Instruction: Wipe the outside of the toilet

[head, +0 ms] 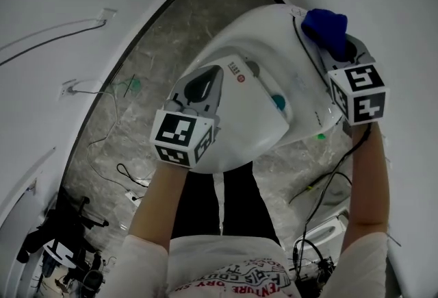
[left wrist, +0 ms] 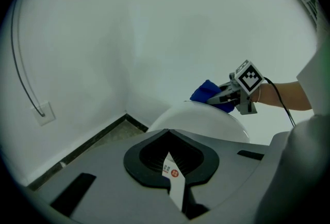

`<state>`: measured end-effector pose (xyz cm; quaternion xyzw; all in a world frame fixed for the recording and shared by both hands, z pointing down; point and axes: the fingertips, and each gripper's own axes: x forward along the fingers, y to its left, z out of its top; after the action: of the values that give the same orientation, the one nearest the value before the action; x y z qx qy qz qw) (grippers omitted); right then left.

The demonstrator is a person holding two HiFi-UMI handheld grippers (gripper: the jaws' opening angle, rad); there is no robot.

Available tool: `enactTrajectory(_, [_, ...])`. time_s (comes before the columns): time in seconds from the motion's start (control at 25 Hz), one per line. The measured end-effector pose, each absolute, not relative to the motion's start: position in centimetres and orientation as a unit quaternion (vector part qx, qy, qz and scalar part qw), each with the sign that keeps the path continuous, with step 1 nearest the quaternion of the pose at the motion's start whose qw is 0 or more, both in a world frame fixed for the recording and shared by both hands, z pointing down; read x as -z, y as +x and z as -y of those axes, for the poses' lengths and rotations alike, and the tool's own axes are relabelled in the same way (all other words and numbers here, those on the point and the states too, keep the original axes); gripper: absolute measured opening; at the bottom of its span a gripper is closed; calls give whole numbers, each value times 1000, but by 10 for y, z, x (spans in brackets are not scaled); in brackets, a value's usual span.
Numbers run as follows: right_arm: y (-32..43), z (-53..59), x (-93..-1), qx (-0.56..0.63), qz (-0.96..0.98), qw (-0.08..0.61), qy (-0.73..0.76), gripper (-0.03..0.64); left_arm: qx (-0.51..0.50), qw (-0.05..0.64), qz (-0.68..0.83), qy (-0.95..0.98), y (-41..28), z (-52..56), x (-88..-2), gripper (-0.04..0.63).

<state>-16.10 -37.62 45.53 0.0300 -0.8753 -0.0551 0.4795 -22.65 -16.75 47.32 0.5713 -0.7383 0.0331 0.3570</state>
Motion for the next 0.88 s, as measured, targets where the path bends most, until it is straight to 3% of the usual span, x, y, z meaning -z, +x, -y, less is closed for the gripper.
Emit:
enactTrajectory(0.32, [-207, 347, -455, 106, 861, 496, -35, 72, -26, 369, 739, 563, -242, 144, -477, 6])
enactTrajectory(0.88, [-275, 288, -509, 187, 730, 620, -218, 72, 11, 391, 763, 514, -283, 84, -501, 6])
